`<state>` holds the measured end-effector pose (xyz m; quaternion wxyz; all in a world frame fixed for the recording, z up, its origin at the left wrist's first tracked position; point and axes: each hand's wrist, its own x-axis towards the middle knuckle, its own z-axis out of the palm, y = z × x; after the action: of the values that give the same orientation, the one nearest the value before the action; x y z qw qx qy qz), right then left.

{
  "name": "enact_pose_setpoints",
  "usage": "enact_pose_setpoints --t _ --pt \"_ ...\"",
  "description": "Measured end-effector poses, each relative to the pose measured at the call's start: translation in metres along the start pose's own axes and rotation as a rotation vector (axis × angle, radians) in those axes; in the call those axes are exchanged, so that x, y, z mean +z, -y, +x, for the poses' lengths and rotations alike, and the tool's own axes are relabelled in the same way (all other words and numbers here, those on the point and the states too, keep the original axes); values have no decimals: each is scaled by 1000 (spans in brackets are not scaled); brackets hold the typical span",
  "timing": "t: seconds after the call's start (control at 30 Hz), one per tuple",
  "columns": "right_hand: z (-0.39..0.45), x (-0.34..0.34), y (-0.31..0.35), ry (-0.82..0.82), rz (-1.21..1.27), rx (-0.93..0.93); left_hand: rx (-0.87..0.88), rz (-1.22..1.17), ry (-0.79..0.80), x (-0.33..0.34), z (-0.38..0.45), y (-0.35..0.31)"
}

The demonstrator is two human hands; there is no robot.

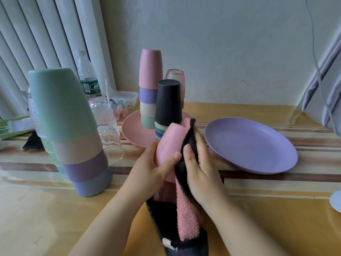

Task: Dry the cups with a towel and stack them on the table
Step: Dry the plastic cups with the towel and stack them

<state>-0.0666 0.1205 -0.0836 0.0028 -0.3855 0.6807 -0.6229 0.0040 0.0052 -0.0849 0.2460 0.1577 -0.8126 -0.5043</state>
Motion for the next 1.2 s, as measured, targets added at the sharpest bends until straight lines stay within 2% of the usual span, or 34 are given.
enact_pose_setpoints --t 0.07,0.17,0.3,0.43,0.57,0.77,0.83,0.93,1.0,1.07,1.2 --pt "4 -8 0 -39 -57 -13 30 117 86 -2 -2 0" --pt "6 -17 4 -54 -35 103 54 186 204 -7 -3 1" --pt "8 -30 10 -114 270 291 -10 -151 333 -3 -10 -5" --pt "5 -25 6 -152 344 360 -84 -357 267 4 -15 -10" --pt "-3 -13 0 8 308 330 -177 -567 193 6 -14 -4" --pt "-7 -1 12 143 298 321 -149 -848 124 -5 -1 -4" --pt "-7 1 11 146 285 306 -119 -766 26 -8 1 -2" --pt "-5 -1 7 95 248 273 -78 -506 -248 -4 3 0" --pt "-4 1 1 83 191 215 -51 -445 -333 -2 1 -4" --pt "-5 6 -2 79 130 180 -26 -327 -314 -2 0 -5" --pt "-6 7 0 95 45 187 -65 -226 -109 -2 -2 1"
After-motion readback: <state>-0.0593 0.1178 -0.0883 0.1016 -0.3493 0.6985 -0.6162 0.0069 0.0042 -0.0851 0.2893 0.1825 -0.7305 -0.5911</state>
